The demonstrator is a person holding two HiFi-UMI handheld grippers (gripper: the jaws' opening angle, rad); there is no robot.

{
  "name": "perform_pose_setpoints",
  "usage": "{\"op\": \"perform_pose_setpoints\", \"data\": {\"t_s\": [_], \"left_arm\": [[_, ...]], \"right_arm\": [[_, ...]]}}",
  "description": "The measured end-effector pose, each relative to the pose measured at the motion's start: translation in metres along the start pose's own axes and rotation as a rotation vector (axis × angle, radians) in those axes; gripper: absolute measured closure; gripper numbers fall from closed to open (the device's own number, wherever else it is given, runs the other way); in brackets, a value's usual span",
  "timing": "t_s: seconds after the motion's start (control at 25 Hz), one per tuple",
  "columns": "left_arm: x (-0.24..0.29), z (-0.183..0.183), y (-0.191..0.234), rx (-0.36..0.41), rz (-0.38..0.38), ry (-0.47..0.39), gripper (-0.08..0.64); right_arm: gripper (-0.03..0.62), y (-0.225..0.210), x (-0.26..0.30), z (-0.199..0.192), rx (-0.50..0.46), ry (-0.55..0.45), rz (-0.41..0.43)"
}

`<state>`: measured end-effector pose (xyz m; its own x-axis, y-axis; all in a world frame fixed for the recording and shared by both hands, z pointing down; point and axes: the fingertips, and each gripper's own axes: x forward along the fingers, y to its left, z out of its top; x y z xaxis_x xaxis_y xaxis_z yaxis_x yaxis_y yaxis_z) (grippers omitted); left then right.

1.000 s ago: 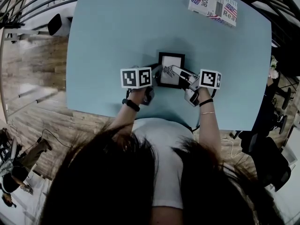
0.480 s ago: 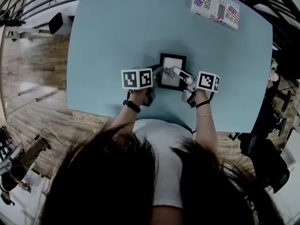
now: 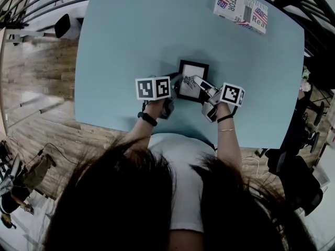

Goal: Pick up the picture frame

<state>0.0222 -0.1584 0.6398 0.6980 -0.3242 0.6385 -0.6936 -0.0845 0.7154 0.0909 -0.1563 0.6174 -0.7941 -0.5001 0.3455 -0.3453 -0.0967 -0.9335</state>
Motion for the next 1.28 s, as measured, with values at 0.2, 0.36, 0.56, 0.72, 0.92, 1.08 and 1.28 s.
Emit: {"op": "perform_pose_setpoints", "data": {"t_s": [0.2,0.36,0.56,0.72,0.92,1.08,1.28], "left_arm": [[0.001,0.001,0.0,-0.001,-0.007,-0.008,0.425],[-0.002,0.001,-0.003,-0.011,-0.049,-0.021,0.425],[-0.012,0.013,-0.009,-0.027,-0.089,-0.081,0.423],[-0.024,0.026,-0.022,0.0,-0.12,-0.137,0.423],[-0.04,0.035,-0.033,0.023,-0.142,-0.196,0.423],[-0.057,0.043,-0.043,0.076,-0.143,-0.246,0.423],[-0.08,0.052,-0.065,0.164,-0.147,-0.303,0.423]], "right_arm": [[0.578,0.001,-0.001,0.001,-0.012,-0.005,-0.001],[0.578,0.012,0.001,0.001,-0.047,0.0,0.021],[0.578,0.02,-0.003,0.005,-0.1,-0.005,0.006],[0.578,0.03,-0.012,0.011,-0.115,-0.032,0.017],[0.578,0.047,-0.023,0.013,-0.172,-0.049,0.017],[0.578,0.065,-0.031,0.011,-0.245,-0.058,0.019],[0.578,0.089,-0.045,0.004,-0.311,-0.075,0.037]]}}
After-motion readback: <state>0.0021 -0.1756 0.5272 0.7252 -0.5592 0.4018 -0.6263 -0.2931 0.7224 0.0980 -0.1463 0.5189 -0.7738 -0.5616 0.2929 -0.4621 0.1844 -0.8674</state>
